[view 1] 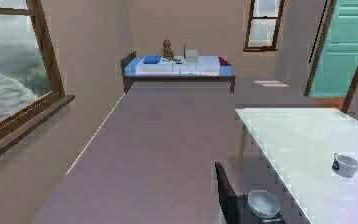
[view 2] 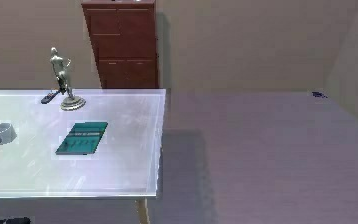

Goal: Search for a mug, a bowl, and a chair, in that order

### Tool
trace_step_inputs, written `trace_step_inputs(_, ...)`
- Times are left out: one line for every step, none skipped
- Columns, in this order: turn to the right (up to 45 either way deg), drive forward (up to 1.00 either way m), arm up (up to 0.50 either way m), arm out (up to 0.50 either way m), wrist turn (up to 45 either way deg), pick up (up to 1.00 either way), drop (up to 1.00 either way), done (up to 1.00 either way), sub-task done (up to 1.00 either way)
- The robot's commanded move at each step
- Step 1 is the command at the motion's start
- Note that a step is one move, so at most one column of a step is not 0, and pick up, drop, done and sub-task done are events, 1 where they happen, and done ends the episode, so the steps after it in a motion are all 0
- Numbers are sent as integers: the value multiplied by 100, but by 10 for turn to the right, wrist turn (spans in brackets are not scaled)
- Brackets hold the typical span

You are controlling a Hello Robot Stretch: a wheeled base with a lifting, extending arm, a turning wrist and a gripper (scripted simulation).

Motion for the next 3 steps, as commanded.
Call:
trace_step_inputs(-210, 0, 0, 0, 0, 0, 0, 0, 0)
trace_step_inputs(0, 10, 0, 0, 0, 0, 0, 0, 0)
trace_step_inputs(450, 0, 0, 0, 0, 0, 0, 0, 0)
